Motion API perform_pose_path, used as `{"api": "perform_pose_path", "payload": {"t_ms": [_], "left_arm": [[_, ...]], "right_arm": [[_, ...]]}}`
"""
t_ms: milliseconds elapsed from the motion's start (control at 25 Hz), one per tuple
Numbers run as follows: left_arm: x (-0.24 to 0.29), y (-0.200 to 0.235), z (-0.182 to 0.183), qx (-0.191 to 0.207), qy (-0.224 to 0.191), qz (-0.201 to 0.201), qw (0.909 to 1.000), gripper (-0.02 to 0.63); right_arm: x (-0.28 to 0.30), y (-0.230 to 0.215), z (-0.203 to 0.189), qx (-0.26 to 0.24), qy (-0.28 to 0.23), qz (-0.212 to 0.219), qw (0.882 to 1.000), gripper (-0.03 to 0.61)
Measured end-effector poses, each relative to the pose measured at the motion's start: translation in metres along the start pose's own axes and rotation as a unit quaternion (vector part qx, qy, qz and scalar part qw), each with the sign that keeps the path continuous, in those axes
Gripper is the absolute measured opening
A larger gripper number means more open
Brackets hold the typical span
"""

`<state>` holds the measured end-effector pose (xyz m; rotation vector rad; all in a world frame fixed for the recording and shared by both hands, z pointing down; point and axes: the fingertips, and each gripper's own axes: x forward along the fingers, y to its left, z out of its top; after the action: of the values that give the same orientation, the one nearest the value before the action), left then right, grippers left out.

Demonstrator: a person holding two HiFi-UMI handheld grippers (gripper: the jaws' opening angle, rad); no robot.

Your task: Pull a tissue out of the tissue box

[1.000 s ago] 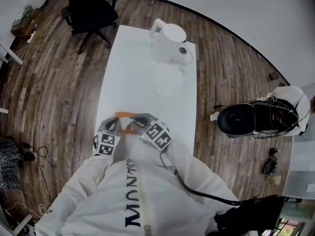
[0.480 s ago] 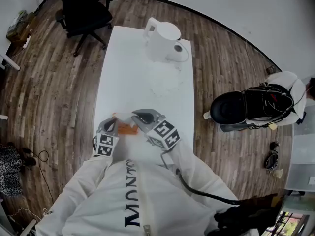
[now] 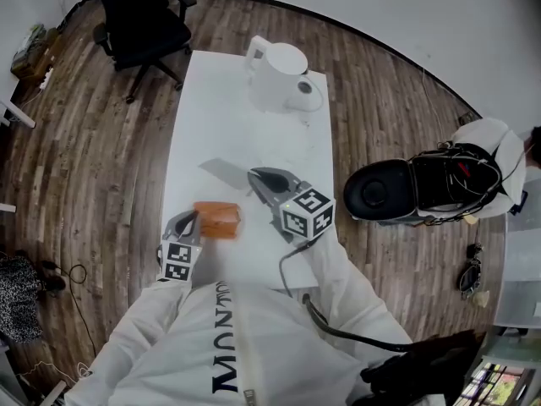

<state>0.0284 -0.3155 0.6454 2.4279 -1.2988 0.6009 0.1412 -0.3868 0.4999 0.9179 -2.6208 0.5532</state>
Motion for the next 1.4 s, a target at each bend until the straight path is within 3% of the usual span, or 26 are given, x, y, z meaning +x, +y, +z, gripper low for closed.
{"api": "perform_pose_path", "payload": {"t_ms": [600,960,1400], "left_arm": [[-0.03,-0.001,0.042,0.007,-0.05,0.024,0.9984,-0.002],[-0.036,0.003,0.061,0.025,-0.06,0.037,0.9972,-0.002],[-0.085,0.008,0.106,0.037,-0.109,0.105,0.9878,-0.002]], "right_arm": [[-0.006,-0.057,0.007,0.027,-0.029,-0.035,0.999,0.005],[-0.015,-0.059,0.013,0.027,-0.043,-0.031,0.998,0.005],[-0.049,-0.035,0.018,0.005,-0.073,-0.01,0.997,0.005]]}}
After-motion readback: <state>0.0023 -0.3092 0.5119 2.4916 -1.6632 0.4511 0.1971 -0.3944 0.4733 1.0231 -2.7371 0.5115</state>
